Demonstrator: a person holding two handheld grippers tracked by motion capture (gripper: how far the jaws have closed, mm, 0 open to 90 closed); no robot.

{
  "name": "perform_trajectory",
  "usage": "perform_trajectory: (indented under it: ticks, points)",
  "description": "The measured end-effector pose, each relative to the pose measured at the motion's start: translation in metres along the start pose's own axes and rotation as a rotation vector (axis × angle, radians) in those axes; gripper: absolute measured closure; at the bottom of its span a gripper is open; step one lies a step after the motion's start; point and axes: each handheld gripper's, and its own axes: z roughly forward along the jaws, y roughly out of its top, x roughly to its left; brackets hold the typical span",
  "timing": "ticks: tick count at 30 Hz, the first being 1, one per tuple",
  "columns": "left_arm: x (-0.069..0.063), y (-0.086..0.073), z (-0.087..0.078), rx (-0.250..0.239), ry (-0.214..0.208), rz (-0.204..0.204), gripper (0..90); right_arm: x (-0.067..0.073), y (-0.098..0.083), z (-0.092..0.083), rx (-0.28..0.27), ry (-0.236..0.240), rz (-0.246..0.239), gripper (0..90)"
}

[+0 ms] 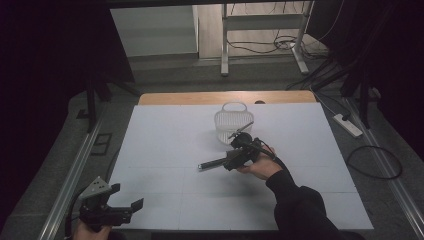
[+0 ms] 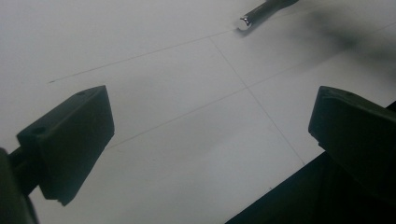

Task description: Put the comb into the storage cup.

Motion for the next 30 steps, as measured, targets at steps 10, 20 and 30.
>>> perform_trajectory:
  ticks: [10, 20, 30]
  points:
    - [0.000, 0.000, 0.000, 0.000, -0.003, 0.003, 0.9, 0.003, 0.011, 0.009, 0.001, -0.009, -0.037, 18.3]
    - [0.000, 0.000, 0.000, 0.000, -0.005, 0.009, 0.9, -0.003, 0.020, 0.011, -0.030, 0.032, -0.043, 73.8]
    - [0.000, 0.000, -0.001, -0.005, -0.013, 0.011, 0.9, -0.004, 0.027, 0.018, -0.029, 0.052, -0.054, 89.2]
